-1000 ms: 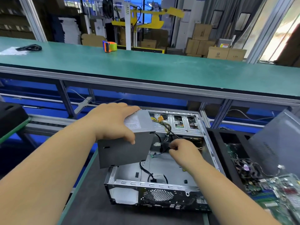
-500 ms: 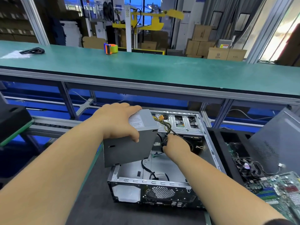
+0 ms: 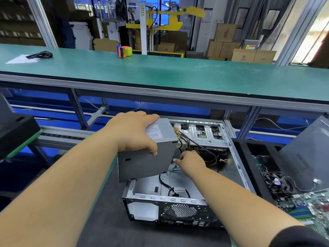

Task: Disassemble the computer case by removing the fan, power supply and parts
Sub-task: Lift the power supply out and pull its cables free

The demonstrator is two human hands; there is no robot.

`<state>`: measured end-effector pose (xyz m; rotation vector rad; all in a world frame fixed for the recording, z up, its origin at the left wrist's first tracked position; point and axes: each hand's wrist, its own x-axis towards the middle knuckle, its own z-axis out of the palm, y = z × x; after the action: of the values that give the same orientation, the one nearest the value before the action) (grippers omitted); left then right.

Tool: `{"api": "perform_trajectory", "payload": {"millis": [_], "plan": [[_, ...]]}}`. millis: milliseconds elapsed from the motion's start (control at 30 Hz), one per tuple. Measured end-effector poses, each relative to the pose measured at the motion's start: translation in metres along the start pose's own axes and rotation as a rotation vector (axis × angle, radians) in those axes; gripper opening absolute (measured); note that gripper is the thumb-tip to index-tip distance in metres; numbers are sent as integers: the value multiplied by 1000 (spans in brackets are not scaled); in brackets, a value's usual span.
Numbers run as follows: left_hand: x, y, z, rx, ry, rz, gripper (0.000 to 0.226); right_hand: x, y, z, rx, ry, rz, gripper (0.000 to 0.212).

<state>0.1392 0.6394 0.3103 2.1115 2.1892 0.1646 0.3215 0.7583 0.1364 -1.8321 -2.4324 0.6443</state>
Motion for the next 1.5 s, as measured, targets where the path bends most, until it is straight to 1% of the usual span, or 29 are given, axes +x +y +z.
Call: {"api": "perform_trajectory", "payload": {"millis": [67, 200, 233, 300, 367, 567, 700, 767, 900, 1033, 1100, 1167, 1300, 1367, 1433, 1500], "plan": [[1, 1, 0, 7, 0, 2, 96, 0, 0, 0, 24, 15, 10, 38], [2, 3, 2, 30, 12, 11, 98, -1, 4, 5, 134, 3, -20, 10], [2, 3, 2, 28, 13, 12, 98, -2, 6, 5, 151, -10, -34, 8], [2, 2, 2, 25, 11, 13, 98, -1, 12, 5, 171, -24, -81, 17], [2, 1, 2, 21, 6, 8, 99, 0, 17, 4, 181, -4, -108, 26], [0, -1, 1, -8, 1, 2, 98, 4, 25, 3, 157, 47, -119, 41], [0, -1, 1, -6, 4, -8, 99, 5, 26, 2, 85, 80, -120, 49], [0, -1, 1, 5, 8, -7, 99, 3, 25, 2, 34, 108, -115, 48], [1, 0, 2, -3, 4, -7, 98, -3, 25, -3, -54, 164, -111, 27], [1, 0, 2, -18, 11, -14, 97, -9, 21, -7, -108, 146, -122, 35], [1, -1, 2, -34, 16, -27, 98, -12, 18, -9, -111, 110, -133, 34], [0, -1, 2, -51, 15, -40, 98, -17, 16, -12, -150, 35, -150, 36], [0, -1, 2, -47, 20, -36, 98, -32, 17, -21, -310, -185, -174, 57], [0, -1, 2, -51, 20, -37, 98, -39, 21, -23, -346, -284, -162, 67], [0, -2, 2, -54, 25, -35, 96, -45, 25, -26, -330, -391, -142, 71], [1, -2, 2, -50, 27, -32, 96, -48, 29, -28, -271, -454, -118, 71]]}}
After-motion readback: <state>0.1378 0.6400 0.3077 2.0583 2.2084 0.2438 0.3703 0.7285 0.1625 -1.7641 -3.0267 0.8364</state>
